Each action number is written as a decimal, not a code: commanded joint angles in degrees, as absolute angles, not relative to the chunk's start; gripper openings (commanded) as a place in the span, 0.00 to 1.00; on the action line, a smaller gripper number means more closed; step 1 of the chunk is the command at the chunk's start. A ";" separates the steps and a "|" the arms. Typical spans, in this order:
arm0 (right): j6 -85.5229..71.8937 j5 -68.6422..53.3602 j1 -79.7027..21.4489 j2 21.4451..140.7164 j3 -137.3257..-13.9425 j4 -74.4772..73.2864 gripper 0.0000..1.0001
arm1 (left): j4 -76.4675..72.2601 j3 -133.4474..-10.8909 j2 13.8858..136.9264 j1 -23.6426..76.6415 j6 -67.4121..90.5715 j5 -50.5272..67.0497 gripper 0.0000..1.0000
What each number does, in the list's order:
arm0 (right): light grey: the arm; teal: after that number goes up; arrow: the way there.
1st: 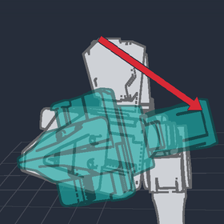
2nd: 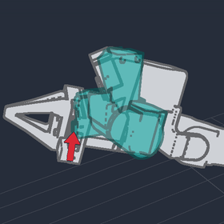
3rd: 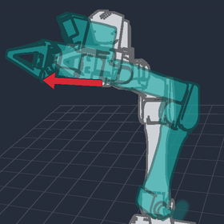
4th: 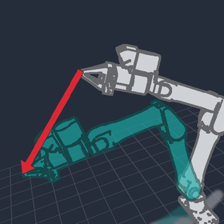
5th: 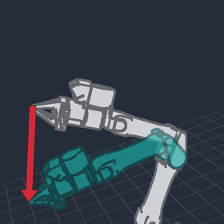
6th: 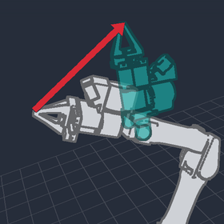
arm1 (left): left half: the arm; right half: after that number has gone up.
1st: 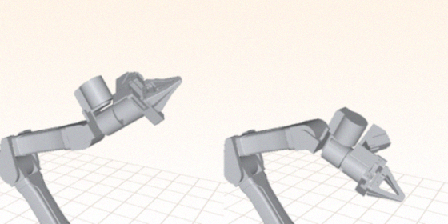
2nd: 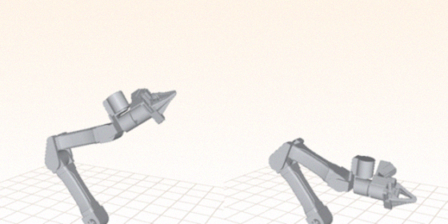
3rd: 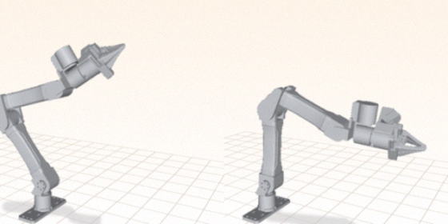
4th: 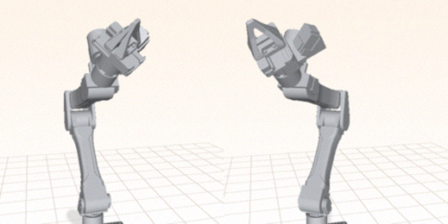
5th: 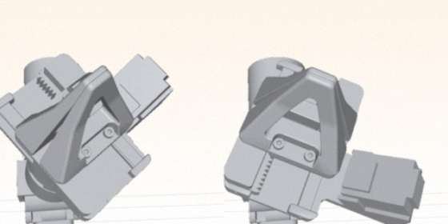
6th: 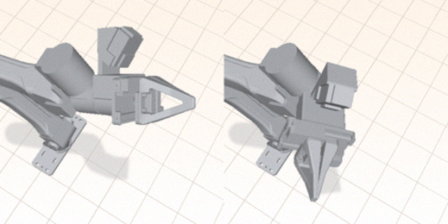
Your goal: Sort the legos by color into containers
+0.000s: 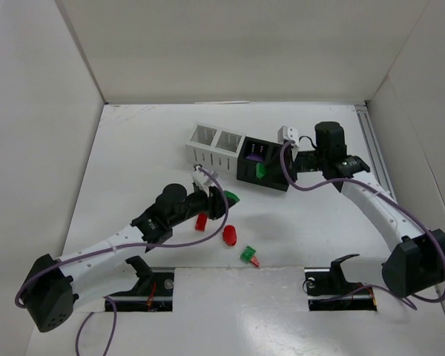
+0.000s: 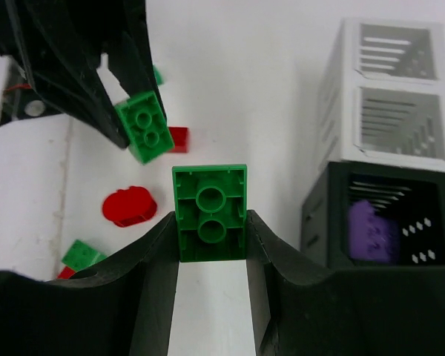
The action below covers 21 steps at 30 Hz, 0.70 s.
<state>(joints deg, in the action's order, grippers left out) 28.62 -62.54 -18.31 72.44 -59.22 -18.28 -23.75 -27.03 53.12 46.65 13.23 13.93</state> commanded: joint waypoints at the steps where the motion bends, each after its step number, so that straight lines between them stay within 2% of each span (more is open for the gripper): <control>1: 34.19 -55.23 -16.71 72.42 -63.36 -24.86 0.16 | -19.36 -31.71 53.07 44.75 18.28 -0.14 0.04; 4: 34.19 -51.43 -16.00 71.81 -63.37 -25.74 0.16 | -14.44 -40.32 59.03 40.00 20.03 -1.14 0.04; 6: 34.72 -44.50 -15.38 70.49 -63.37 -27.24 0.16 | -12.14 -47.68 63.35 35.78 20.65 -0.44 0.04; 11: 34.72 -33.85 -15.38 66.89 -62.76 -28.56 0.16 | -7.48 -60.45 78.80 33.40 18.29 1.05 0.01; 16: 35.24 -31.47 -14.15 66.36 -62.75 -30.23 0.16 | -2.38 -70.47 88.23 32.78 17.75 0.53 0.01; 21: 35.77 -30.94 -13.54 66.36 -62.75 -30.76 0.16 | 0.00 -73.65 92.63 32.26 16.70 -3.95 0.01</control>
